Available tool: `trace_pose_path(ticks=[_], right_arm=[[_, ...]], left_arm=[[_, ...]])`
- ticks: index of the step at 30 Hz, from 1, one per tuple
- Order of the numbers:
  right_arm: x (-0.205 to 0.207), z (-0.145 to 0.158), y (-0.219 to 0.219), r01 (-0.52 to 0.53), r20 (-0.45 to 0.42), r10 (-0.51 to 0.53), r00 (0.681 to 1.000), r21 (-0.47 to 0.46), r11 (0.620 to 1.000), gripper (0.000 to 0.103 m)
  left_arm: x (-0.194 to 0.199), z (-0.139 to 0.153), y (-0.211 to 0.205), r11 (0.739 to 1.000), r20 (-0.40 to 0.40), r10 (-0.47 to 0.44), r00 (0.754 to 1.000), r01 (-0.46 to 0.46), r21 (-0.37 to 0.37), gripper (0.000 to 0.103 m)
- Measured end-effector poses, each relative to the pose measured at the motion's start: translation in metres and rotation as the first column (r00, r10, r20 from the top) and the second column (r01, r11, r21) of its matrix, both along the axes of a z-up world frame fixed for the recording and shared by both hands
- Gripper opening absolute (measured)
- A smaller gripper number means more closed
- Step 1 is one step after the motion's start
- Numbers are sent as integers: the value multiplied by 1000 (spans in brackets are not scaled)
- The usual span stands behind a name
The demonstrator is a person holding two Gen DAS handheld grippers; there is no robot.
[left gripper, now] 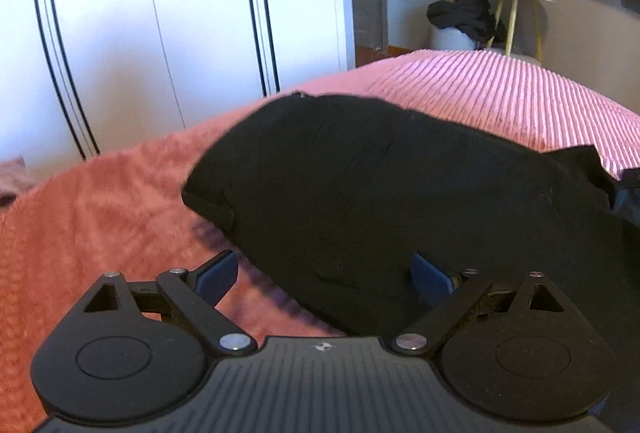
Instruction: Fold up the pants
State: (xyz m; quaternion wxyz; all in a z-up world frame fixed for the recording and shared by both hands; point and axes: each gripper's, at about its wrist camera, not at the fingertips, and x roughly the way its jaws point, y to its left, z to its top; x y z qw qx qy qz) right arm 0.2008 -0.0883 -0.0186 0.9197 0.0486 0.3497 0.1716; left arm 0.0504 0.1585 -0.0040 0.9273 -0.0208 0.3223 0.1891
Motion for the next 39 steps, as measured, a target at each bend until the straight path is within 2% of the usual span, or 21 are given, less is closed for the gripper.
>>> trace_pose_path(ticks=[3, 5, 6, 8, 11, 12, 14, 16, 18, 19, 20, 23, 27, 28, 30, 31, 32, 33, 35, 37, 39], right_arm=[[20, -12, 21, -2, -36, -1, 999, -81, 997, 50], [28, -12, 20, 7, -54, -11, 998, -70, 998, 27], [31, -12, 21, -14, -61, 12, 998, -42, 999, 20], [32, -14, 25, -28, -41, 25, 999, -73, 997, 12], [45, -23, 30, 4, -15, -5, 1000, -108, 994, 8], [47, -25, 32, 14, -3, -14, 1000, -115, 993, 8], [47, -33, 41, 36, 15, -34, 999, -154, 987, 8], [41, -32, 44, 49, 36, -44, 998, -181, 982, 12], [26, -17, 26, 69, 50, -64, 997, -109, 992, 14], [-4, -2, -8, 89, 63, -89, 994, 10, 996, 15], [-4, -2, -8, 89, 63, -89, 994, 10, 996, 16], [-58, 3, -68, 113, 25, -116, 993, 98, 989, 16], [-113, -25, -152, 217, -86, -211, 974, 64, 974, 13], [-125, -31, -178, 272, -93, -266, 960, 64, 960, 4], [-153, -32, -233, 401, -82, -393, 916, 125, 908, 4], [-166, -28, -256, 472, -87, -464, 882, 158, 867, 20], [-179, -24, -277, 557, -90, -550, 831, 169, 813, 31], [-196, -18, -299, 649, -71, -647, 759, 149, 746, 49], [-226, -10, -333, 745, -34, -749, 662, 141, 652, 49], [-262, -1, -369, 811, -16, -824, 567, 185, 555, 51], [-290, 6, -395, 868, 28, -888, 459, 196, 456, 58]], left_arm=[[5, 9, 4, 1000, 25, -2, 1000, 1, 15, 94], [10, 17, 5, 1000, 57, 2, 998, -2, 13, 94], [13, 20, 6, 1000, 74, -1, 997, 0, 12, 94], [25, 22, 5, 1000, 92, -11, 996, 10, 14, 96], [47, 15, 4, 998, 93, 8, 996, -13, 55, 96], [55, 10, 3, 996, 80, 8, 997, -16, 91, 96], [73, -7, 3, 988, -20, 10, 1000, -7, 153, 98], [72, -13, 4, 987, -14, -7, 1000, 9, 163, 99], [63, -6, -2, 973, -26, -4, 1000, 10, 229, 98], [55, 0, -7, 965, -14, -12, 1000, 15, 263, 98], [45, 7, -12, 964, 14, -42, 999, 37, 263, 98], [21, 26, -31, 979, 76, -130, 989, 116, 166, 98], [11, 36, -86, 969, 96, -248, 964, 249, 6, 98], [10, 35, -102, 961, 89, -275, 957, 277, -15, 98], [9, 30, -132, 950, 57, -306, 950, 309, -36, 98], [8, 25, -146, 943, 46, -327, 944, 329, -46, 98], [7, 20, -159, 936, 34, -346, 938, 348, -52, 98], [6, 15, -170, 933, 19, -355, 935, 355, -54, 98], [3, 2, -187, 930, -6, -366, 931, 366, -46, 98], [2, -12, -196, 931, -33, -365, 930, 365, -20, 98], [2, -28, -199, 929, -66, -367, 928, 369, 19, 99]])
